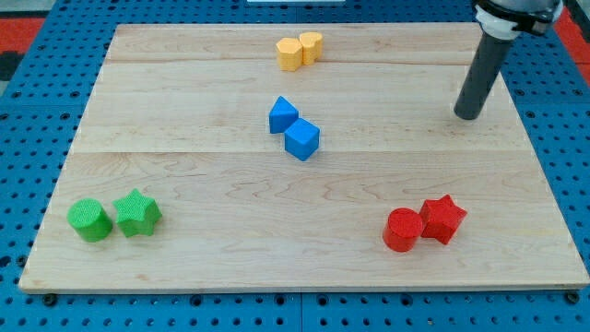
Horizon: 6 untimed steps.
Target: Push the blue cube towards left center of the board
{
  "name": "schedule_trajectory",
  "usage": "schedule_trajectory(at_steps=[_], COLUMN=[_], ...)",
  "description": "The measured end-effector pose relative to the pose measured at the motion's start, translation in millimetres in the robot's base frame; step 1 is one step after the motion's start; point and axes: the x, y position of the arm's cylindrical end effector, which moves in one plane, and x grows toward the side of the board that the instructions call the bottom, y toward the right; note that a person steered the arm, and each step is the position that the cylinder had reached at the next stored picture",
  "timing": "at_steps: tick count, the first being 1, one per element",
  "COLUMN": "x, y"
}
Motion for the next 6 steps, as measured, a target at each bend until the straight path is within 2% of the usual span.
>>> schedule_trajectory(at_steps=[2, 3, 4, 5, 6], x=[40, 44, 54, -1, -17], y=[-2, -92, -153, -236, -330])
